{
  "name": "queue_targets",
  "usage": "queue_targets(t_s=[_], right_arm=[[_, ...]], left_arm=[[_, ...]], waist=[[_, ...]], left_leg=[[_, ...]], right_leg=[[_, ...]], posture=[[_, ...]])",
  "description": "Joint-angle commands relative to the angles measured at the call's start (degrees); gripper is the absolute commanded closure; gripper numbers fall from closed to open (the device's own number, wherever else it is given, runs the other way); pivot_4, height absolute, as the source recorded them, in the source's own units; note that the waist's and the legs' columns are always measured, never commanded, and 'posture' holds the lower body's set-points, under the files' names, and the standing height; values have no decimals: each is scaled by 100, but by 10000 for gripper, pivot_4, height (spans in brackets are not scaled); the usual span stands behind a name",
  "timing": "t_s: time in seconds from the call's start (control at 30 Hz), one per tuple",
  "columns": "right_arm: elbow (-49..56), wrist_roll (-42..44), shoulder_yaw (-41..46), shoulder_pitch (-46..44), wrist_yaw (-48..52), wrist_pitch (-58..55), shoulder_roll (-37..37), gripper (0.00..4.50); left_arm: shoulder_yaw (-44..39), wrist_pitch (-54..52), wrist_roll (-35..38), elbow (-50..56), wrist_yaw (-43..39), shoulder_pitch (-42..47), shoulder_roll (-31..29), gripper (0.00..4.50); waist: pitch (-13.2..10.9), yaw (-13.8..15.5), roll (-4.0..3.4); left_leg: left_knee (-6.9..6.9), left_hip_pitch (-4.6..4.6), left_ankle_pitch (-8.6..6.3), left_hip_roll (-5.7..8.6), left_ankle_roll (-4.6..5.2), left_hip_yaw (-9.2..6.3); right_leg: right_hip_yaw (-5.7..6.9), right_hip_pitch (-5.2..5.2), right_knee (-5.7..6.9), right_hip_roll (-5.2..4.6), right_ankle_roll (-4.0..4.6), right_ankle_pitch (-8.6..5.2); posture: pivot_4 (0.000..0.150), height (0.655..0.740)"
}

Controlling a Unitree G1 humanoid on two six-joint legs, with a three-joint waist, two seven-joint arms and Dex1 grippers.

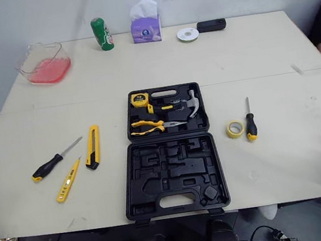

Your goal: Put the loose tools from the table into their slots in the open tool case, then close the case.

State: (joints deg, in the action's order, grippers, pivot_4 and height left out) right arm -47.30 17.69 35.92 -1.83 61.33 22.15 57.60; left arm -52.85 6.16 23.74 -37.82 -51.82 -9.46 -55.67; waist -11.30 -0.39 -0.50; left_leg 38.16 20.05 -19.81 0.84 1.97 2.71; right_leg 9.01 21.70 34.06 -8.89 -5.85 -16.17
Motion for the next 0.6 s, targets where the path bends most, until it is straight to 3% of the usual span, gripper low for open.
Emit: queue_targets(t_s=[0.03,0.23,0.3,0.37,0.5,0.6], right_arm=[[599,548,-21,-211,358,-187,-213,550],[2025,1220,-339,-487,902,-711,-654,550],[2713,1607,-502,-477,1144,-1180,-790,550],[3325,1809,-695,-433,1167,-1574,-896,550],[4230,2204,-907,-435,1224,-1858,-1241,550],[5056,2501,-1172,-486,1184,-2025,-1606,550]], left_arm=[[-5,-273,273,653,-194,-130,10,0],[316,-1327,531,2442,5,-425,322,0],[541,-2378,950,3233,-118,-619,264,0],[865,-2521,675,3612,-198,-667,25,0],[1338,-2937,520,3337,-344,-171,-492,0],[2101,-2633,-60,2829,-774,225,-1130,0]], waist=[[0,-14,0],[-5,-25,-11],[-3,-12,-7],[-3,19,-7],[-4,80,-7],[-4,92,-9]], left_leg=[[0,0,0,0,0,0],[0,2,-2,-7,-3,1],[2,3,-3,-14,-5,1],[8,4,-3,-17,-5,0],[9,5,-1,-19,-8,-5],[8,6,-2,-19,-11,-7]], right_leg=[[0,0,0,0,0,0],[-2,2,1,8,2,1],[-3,-1,-5,18,2,1],[-4,-2,-4,22,5,3],[-4,0,-2,30,11,3],[-2,0,-1,37,13,2]], posture=[[1500,7400],[1500,7400],[1500,7400],[1500,7400],[1500,7400],[1500,7400]])
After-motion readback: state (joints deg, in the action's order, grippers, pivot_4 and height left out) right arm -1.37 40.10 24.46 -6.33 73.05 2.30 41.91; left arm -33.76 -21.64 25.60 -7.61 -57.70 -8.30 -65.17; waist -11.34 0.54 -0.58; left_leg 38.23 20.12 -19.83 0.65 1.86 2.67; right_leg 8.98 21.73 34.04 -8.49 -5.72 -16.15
